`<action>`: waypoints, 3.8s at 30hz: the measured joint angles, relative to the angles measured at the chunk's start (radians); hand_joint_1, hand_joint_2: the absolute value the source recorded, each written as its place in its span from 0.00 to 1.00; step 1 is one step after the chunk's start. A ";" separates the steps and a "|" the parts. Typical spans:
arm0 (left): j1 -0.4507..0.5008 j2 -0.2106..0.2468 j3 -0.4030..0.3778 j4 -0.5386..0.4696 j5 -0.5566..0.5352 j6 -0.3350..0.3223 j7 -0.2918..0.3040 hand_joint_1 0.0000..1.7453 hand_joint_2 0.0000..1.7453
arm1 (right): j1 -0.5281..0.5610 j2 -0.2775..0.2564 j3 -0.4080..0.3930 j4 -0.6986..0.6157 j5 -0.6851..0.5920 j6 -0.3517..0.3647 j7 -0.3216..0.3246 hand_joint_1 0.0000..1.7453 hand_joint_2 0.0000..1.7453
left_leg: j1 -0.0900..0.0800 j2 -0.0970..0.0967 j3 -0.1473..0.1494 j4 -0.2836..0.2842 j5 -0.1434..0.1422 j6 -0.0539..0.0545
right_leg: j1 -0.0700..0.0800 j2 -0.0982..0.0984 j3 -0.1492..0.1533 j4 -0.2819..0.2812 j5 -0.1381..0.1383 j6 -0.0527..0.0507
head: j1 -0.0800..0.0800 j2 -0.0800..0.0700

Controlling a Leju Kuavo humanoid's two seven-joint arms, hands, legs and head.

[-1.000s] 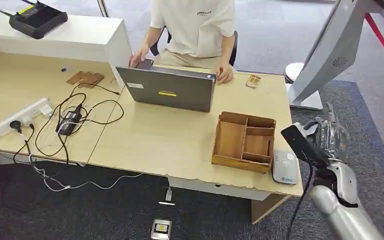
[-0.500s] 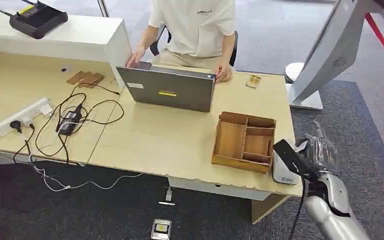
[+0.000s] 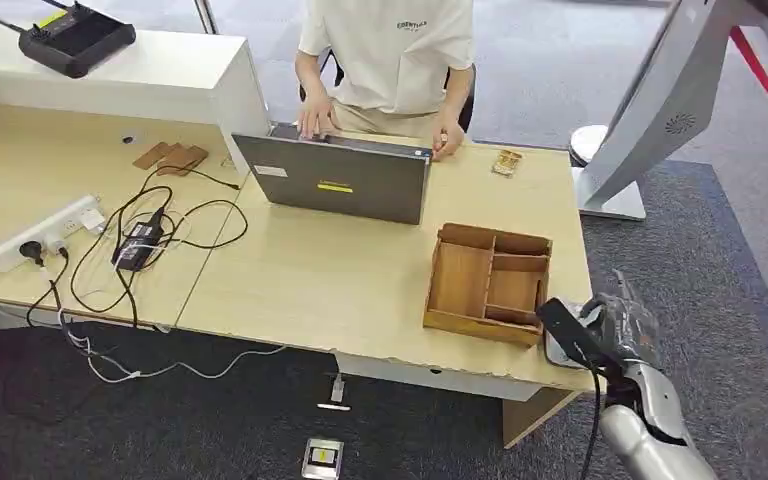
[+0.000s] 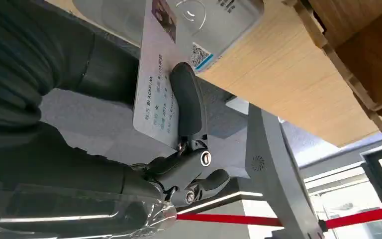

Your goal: Pass the card to the sensor for recognition and then transmit it.

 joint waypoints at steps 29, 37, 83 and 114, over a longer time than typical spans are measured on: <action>0.010 0.000 0.013 0.000 -0.002 0.000 0.005 0.00 0.00 | -0.003 0.031 0.000 0.058 -0.005 0.005 -0.013 1.00 1.00 | 0.000 0.001 0.002 0.000 0.000 0.000 | 0.000 0.000 0.002 0.000 0.000 0.000 | 0.000 0.000; 0.008 0.000 0.013 0.000 -0.008 -0.001 0.011 0.00 0.00 | -0.022 0.035 0.002 0.047 0.026 0.015 -0.013 1.00 1.00 | 0.000 0.000 0.001 0.000 0.000 0.000 | 0.000 0.000 0.002 0.000 0.000 0.000 | 0.000 0.000; -0.111 -0.029 -0.030 -0.001 -0.260 -0.127 0.086 0.00 0.00 | -0.467 0.197 0.198 0.088 0.126 0.276 -0.034 1.00 1.00 | 0.000 -0.001 0.000 0.000 0.000 0.000 | 0.000 0.000 0.000 0.001 0.000 0.000 | 0.000 0.000; -0.099 -0.029 -0.025 -0.002 -0.305 -0.127 0.085 0.00 0.00 | -0.536 0.274 0.276 0.348 0.162 0.094 -0.050 0.00 1.00 | 0.000 0.000 0.000 0.000 0.000 0.000 | 0.000 0.000 0.000 0.001 0.000 0.000 | 0.000 0.000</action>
